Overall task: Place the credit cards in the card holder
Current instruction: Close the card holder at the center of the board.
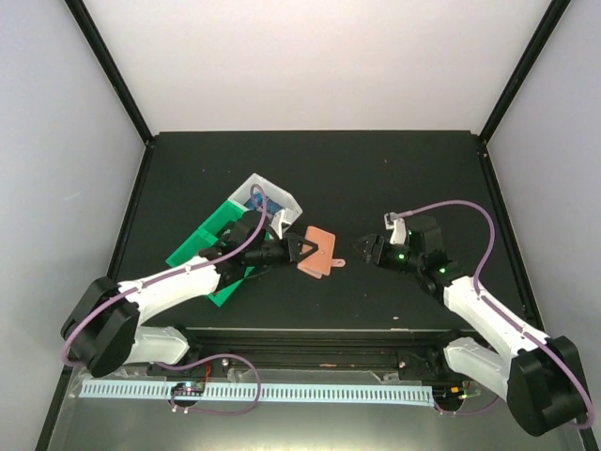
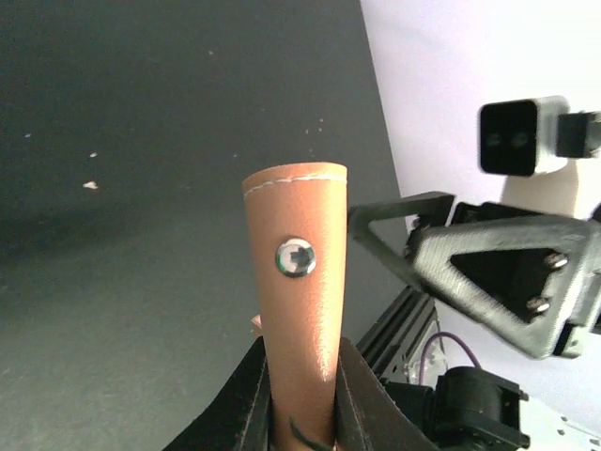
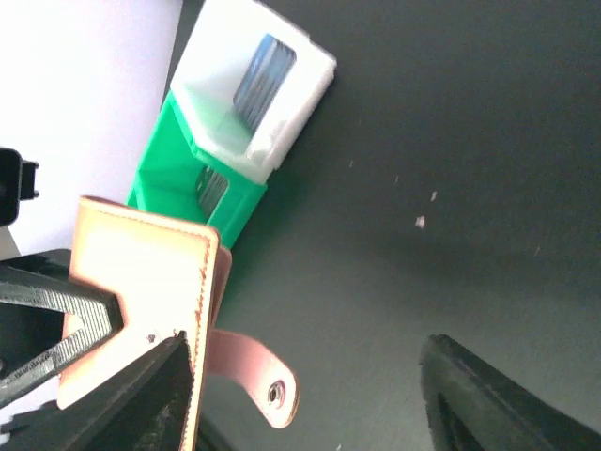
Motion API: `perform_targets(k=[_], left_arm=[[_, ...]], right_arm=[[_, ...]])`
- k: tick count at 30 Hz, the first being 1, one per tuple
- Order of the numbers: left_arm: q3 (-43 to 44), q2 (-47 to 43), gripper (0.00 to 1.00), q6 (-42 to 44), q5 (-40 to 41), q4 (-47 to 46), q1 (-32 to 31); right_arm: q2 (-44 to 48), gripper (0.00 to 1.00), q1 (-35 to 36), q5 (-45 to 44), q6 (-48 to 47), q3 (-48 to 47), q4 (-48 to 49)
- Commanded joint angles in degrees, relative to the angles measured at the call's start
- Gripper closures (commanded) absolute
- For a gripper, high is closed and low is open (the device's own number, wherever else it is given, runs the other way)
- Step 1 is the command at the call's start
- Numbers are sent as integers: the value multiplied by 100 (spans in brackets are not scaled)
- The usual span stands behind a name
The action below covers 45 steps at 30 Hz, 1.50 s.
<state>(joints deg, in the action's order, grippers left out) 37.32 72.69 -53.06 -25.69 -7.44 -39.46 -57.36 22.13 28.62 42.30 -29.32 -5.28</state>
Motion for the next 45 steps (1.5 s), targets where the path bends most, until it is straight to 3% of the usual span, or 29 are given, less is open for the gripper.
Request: perform_targets(k=[1,5,11,20,34,42,45], left_arm=[[162,35,99,-277,-86,-910,-107],[114,201,98,-258,-178,-1017,-123],[82,307,98,-296,-290,-1151,-161],[118,448,98,-346,-382,-1247,-180],[80,460,98,-275,-217,-1076,-176],[96,495,98,-295,-237,-1090,-176],[99,566,98,-284,-245,-1040,-184]], right_arm=[[-143,37,-34,672,228,9,149],[-150,43,-34,583,106,195,-16],[-333,56,-25,1438,414,427,774],[-499,81,-28,1383,456,444,843],[-95,81,-25,1102,472,493,557],[-41,99,-24,1139,498,555,554],[-61,99,-21,1086,450,514,533]])
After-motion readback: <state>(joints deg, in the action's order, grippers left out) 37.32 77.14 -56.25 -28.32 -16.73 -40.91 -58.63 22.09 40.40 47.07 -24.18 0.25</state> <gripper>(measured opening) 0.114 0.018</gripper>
